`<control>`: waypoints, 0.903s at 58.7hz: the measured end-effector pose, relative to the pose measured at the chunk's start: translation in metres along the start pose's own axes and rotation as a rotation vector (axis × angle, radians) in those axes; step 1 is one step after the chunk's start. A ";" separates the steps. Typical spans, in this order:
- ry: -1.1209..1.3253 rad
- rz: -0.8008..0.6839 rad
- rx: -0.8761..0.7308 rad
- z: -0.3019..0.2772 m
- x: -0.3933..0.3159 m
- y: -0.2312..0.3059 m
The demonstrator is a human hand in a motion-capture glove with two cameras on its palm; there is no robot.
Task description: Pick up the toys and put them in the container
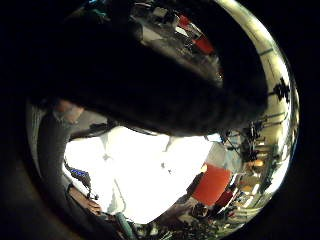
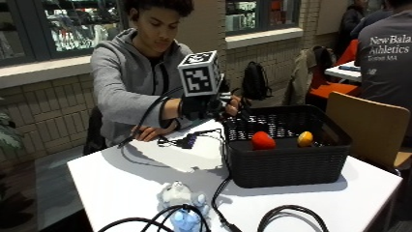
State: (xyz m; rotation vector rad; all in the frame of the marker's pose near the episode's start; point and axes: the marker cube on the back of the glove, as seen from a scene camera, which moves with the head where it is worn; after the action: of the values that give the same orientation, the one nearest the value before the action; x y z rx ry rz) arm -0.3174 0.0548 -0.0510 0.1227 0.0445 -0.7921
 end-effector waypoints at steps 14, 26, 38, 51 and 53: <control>0.057 0.202 -0.069 0.017 0.111 0.062; 0.037 0.315 -0.165 0.059 0.157 0.102; 0.025 0.406 -0.279 0.110 0.172 0.113; 0.035 0.620 -0.233 0.137 0.174 0.107; 0.092 0.626 -0.214 0.134 0.176 0.107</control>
State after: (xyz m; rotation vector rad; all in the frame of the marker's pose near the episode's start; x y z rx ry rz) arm -0.1189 -0.0123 0.0767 -0.0326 0.1690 -0.1534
